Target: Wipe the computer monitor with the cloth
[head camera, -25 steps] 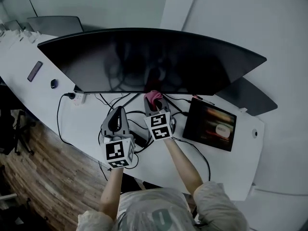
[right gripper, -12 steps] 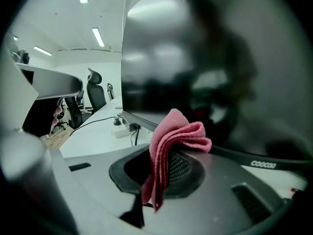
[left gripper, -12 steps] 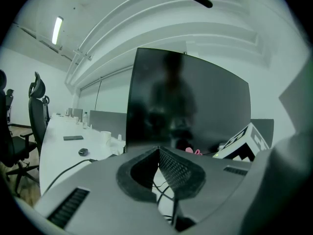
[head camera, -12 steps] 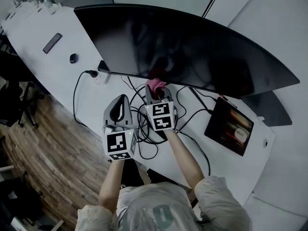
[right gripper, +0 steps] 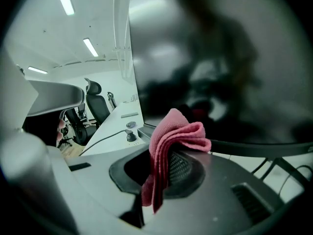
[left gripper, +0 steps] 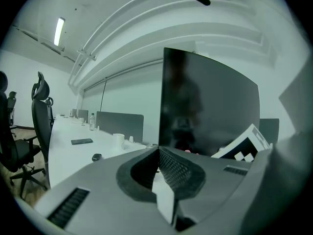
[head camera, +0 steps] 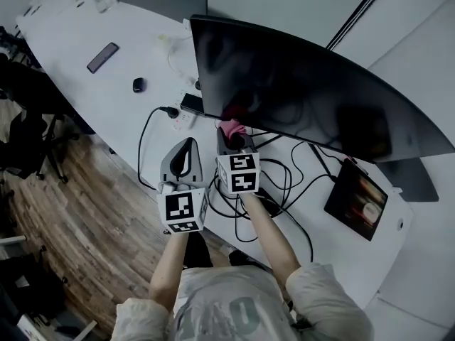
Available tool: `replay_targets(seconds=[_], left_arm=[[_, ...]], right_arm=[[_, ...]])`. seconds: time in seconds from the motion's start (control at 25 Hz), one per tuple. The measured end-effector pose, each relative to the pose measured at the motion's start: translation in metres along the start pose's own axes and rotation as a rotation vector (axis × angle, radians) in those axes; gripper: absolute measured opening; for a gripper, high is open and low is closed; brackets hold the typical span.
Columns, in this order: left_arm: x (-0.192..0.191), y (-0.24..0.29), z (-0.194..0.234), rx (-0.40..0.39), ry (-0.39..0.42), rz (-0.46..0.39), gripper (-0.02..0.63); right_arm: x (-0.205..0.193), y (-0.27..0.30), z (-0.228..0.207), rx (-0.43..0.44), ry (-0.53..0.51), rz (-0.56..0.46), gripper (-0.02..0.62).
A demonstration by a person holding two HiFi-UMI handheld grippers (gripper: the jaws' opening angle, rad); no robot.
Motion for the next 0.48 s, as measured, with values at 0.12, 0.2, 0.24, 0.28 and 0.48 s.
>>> replay_targets(seconds=[0.12, 0.2, 0.24, 0.28, 0.48], left_arm=[[0.005, 0.003, 0.018, 0.002, 0.007, 0.003, 0.015], [0.008, 0.006, 0.028, 0.0, 0.005, 0.003, 0.015], [0.009, 0.007, 0.033, -0.002, 0.002, 0.003, 0.015], [0.01, 0.009, 0.038, -0.005, -0.001, 0.003, 0.015], [0.012, 0.02, 0.055, -0.03, -0.001, 0.012, 0.015]], right_arm=[[0.007, 0.011, 0.015, 0.008, 0.003, -0.011, 0.048], [0.01, 0.017, 0.024, 0.009, 0.004, -0.008, 0.048], [0.012, 0.02, 0.029, 0.01, 0.005, -0.008, 0.048], [0.013, 0.022, 0.033, 0.01, 0.007, -0.006, 0.048], [0.014, 0.032, 0.046, 0.003, -0.007, -0.002, 0.048]])
Point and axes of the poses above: the fingertips, and each gripper's own axes: y forward along the fingers, z to its left, x out of its top, the point moved 8 cm from there along -y, backward along the fingers, and after that the axes turned 10 degrees about z, right-handed, at the moved point
